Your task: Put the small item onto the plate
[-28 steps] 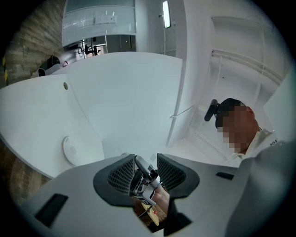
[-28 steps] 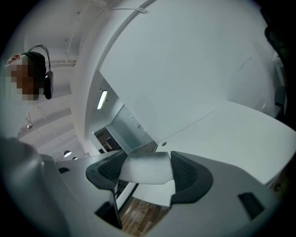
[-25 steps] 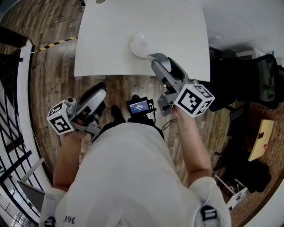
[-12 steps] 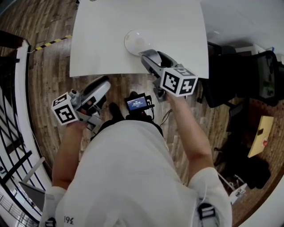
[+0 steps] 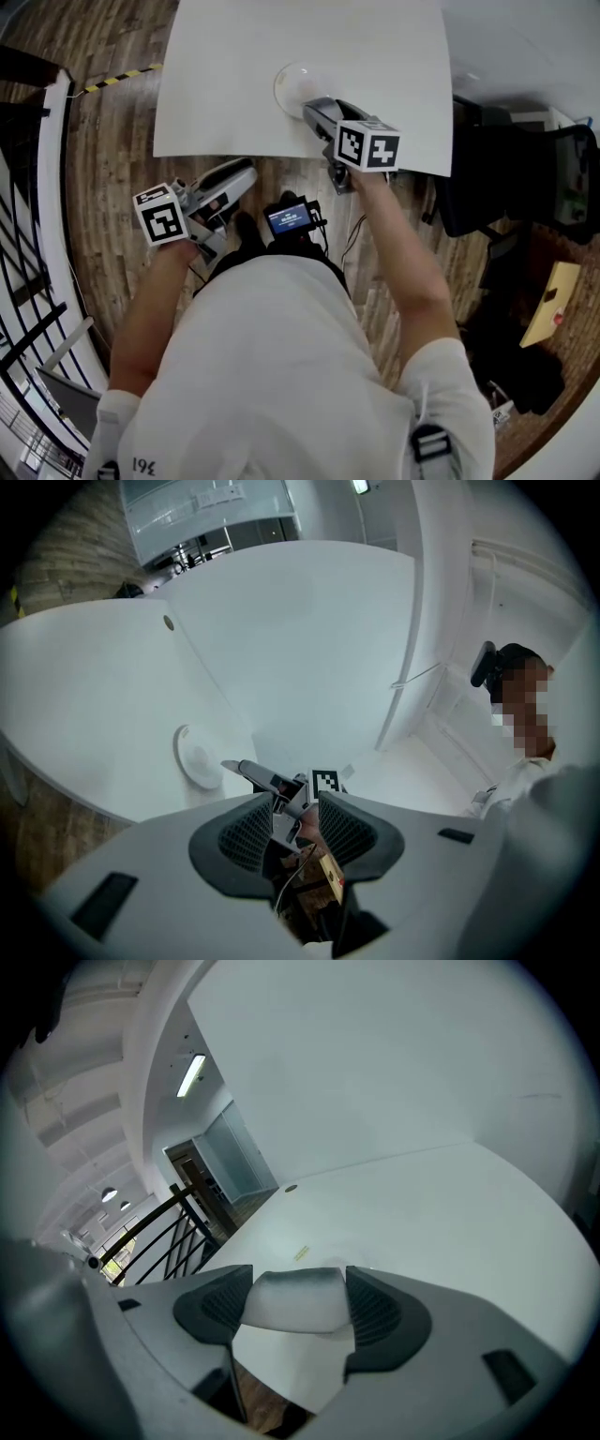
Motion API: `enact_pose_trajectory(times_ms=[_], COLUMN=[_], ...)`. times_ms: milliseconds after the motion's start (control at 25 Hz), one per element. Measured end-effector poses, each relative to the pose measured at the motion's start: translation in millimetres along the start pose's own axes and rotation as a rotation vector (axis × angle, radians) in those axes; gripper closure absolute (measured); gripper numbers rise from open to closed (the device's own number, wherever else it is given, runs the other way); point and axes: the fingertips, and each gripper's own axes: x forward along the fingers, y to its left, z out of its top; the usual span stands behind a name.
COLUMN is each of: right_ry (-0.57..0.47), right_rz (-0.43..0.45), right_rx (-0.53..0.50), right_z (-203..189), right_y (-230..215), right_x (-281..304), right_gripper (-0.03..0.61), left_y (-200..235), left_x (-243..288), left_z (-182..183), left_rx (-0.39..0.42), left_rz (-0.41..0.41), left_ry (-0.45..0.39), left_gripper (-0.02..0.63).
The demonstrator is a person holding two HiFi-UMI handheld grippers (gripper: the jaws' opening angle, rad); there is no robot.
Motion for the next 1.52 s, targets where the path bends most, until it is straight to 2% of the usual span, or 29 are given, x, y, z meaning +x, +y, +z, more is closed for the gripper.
enact_pose_trajectory(times_ms=[320,760,920,1200,1520], right_ry=[0.074,0.14,0.124,0.142,0.162], right_rz=[-0.04,-0.13,-0.147,-0.15,-0.163], right_rx=[-0.099,-0.364,-0.375,-0.387,-0.377], right_z=[10,29,29,3,-8], right_y=[-16,-34,-37,-43,-39], right_x=[45,100,104,106,104], right_gripper=[0.278,0.276,0.276,0.276,0.278], left_y=[8,17,21,21,22], left_x=[10,14,11,10,11], left_z=[-9,-9,-9,-9,-10], left_rx=[-0.028,-0.051,-0.059,-0.064,-0.078], left_rz=[0.032,0.083,0.1,0.106,0.105], left_ry=[0.02,0.004,-0.009,-0.018,-0.012], left_gripper=[0.479,0.477,0.477,0.477,0.477])
